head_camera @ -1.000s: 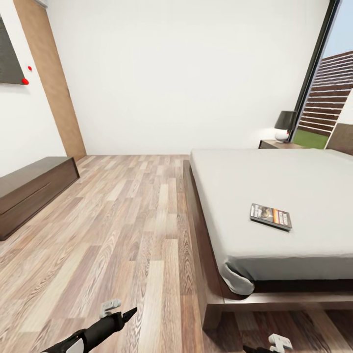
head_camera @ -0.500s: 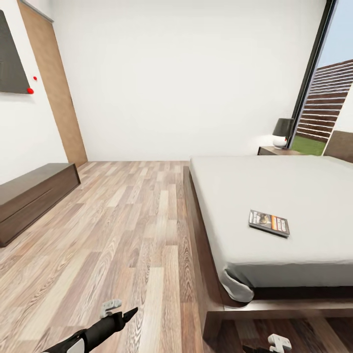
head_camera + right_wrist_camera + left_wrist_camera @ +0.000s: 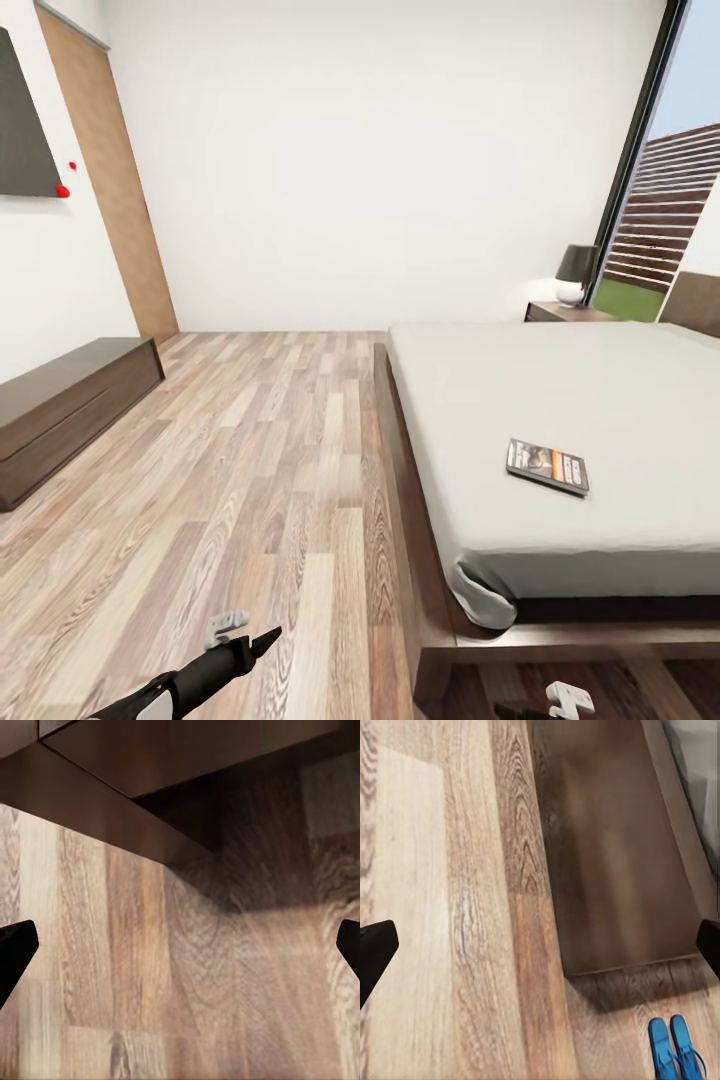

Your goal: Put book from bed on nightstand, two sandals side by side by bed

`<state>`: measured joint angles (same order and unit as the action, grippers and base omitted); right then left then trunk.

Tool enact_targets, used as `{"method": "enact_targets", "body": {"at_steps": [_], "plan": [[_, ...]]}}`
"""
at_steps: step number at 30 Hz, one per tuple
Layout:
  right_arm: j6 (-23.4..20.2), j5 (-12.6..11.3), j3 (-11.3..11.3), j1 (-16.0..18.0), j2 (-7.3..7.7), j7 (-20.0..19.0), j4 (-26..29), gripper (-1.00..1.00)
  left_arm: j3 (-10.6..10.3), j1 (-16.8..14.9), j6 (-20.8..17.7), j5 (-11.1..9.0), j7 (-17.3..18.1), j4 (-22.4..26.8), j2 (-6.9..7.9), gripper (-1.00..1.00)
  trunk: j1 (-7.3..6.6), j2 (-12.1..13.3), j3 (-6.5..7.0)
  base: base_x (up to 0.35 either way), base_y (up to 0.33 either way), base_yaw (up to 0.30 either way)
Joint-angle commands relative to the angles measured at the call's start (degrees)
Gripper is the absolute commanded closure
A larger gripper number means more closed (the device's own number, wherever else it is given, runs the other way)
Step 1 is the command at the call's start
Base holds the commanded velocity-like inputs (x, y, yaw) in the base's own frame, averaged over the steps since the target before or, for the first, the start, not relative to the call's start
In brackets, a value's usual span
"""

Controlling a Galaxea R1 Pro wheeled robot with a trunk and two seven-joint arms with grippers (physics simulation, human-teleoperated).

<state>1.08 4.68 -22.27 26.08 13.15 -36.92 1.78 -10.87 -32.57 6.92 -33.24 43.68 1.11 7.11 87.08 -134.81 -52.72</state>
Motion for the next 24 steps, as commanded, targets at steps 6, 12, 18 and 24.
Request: {"method": "enact_targets", "body": {"at_steps": [6, 12, 18, 24], "plan": [[0.11, 0.50, -0.41, 0.02, 0.00, -0.17, -0.03, -1.00, -0.55, -0.04, 0.45, -0.24, 0.09, -0.06, 0.01, -1.00, -1.34, 2.40, 1.03, 0.000, 0.000, 0.000], [0.10, 0.50, -0.40, 0.02, -0.01, -0.17, -0.03, -1.00, -0.55, -0.04, 0.45, -0.24, 0.09, -0.06, 0.01, -1.00, -2.65, 4.80, 2.10, 0.000, 0.000, 0.000], [0.11, 0.50, -0.36, 0.02, -0.01, -0.17, -0.03, -1.00, -0.55, -0.04, 0.46, -0.24, 0.09, -0.06, 0.01, -1.00, -3.97, 7.21, 3.18, 0.000, 0.000, 0.000], [0.10, 0.50, -0.35, 0.02, 0.02, -0.17, -0.03, -1.00, -0.49, -0.04, 0.46, -0.24, 0.09, -0.06, 0.01, -1.00, -5.29, 9.62, 4.26, 0.000, 0.000, 0.000]]}}
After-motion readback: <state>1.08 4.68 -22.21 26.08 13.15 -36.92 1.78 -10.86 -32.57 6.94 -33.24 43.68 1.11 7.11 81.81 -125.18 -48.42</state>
